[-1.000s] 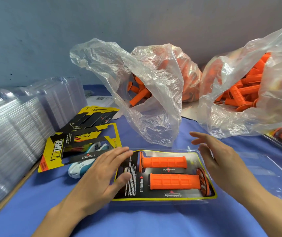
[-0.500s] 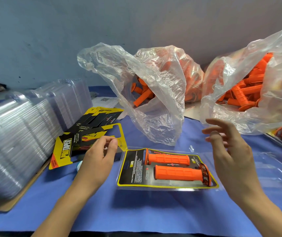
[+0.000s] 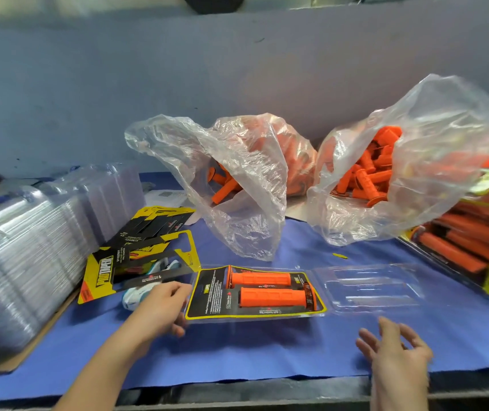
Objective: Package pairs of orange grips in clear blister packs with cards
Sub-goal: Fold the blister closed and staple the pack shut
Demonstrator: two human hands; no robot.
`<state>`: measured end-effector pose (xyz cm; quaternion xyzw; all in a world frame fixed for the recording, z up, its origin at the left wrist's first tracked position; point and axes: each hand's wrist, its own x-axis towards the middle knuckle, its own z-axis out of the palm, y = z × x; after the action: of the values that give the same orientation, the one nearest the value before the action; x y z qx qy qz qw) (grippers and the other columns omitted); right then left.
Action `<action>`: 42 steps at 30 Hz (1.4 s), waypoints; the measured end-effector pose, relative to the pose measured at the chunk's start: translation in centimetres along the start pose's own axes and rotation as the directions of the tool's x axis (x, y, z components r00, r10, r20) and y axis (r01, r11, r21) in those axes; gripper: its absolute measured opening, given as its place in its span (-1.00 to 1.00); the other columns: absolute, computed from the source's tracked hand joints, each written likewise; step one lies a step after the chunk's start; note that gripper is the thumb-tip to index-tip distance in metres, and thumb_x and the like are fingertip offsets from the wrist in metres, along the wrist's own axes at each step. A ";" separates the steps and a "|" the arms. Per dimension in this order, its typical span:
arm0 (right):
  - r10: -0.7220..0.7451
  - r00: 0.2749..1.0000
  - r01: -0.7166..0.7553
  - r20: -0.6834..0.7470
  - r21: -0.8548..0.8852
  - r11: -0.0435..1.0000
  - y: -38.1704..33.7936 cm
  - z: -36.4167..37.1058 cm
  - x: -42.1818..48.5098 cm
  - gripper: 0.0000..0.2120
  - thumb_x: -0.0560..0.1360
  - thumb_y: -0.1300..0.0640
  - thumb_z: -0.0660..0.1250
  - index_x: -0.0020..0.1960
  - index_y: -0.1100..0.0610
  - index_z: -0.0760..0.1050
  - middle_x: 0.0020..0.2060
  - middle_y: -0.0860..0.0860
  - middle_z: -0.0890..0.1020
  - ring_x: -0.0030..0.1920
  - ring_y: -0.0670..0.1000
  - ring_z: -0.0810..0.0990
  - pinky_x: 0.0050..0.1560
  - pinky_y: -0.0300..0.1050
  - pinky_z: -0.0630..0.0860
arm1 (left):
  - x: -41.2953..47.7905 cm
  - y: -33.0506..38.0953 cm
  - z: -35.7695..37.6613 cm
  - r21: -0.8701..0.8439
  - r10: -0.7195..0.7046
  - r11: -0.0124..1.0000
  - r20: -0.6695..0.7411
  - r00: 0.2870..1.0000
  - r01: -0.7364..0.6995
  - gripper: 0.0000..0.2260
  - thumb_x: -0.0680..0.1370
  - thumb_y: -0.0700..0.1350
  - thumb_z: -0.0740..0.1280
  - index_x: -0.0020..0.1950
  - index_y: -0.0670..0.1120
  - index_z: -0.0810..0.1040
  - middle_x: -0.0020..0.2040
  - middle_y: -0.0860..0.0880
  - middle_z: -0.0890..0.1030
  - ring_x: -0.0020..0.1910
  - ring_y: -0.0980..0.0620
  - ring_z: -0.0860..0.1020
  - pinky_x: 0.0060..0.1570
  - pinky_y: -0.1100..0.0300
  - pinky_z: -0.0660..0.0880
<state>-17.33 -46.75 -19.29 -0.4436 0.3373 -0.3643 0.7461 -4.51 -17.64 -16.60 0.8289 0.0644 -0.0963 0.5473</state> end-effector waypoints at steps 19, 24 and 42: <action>-0.281 0.928 0.309 0.245 -0.085 0.947 -0.8 1.7 0.2 -0.81 0.60 0.18 0.28 0.04 -0.13 0.46 -0.14 0.02 0.56 -0.31 -0.13 0.61 -0.27 -0.28 0.60 | 0.8 0.2 1.1 0.010 0.079 0.997 0.058 0.995 -0.080 -0.83 0.67 -0.17 0.22 0.01 -0.13 0.60 -0.37 -0.03 0.63 -0.53 0.08 0.49 -0.55 0.21 0.47; -0.355 0.861 0.439 0.365 -0.181 0.880 -1.2 1.6 -0.7 -0.86 0.45 -0.14 0.28 0.01 -0.31 0.47 -0.14 -0.23 0.60 -0.22 -0.13 0.63 -0.18 -0.29 0.56 | 0.6 0.2 1.3 0.020 0.080 0.996 0.079 0.994 -0.082 -0.83 0.67 -0.18 0.21 0.03 -0.13 0.59 -0.39 0.01 0.64 -0.53 0.12 0.50 -0.55 0.24 0.46; -0.566 0.529 0.846 0.632 -0.335 0.416 0.4 1.2 -1.8 -0.79 0.54 0.17 0.31 0.05 -0.12 0.56 -0.11 -0.17 0.53 -0.13 -0.13 0.54 -0.13 -0.31 0.43 | 1.1 -0.4 1.4 0.065 0.090 0.993 0.133 0.987 -0.100 -0.91 0.65 -0.10 0.26 0.09 -0.03 0.54 -0.42 0.10 0.57 -0.49 0.12 0.47 -0.48 0.15 0.46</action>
<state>-17.10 -44.61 -18.86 -0.8263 0.0369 -0.4153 0.3787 -3.67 -18.76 -17.70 0.8421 -0.0145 -0.1260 0.5241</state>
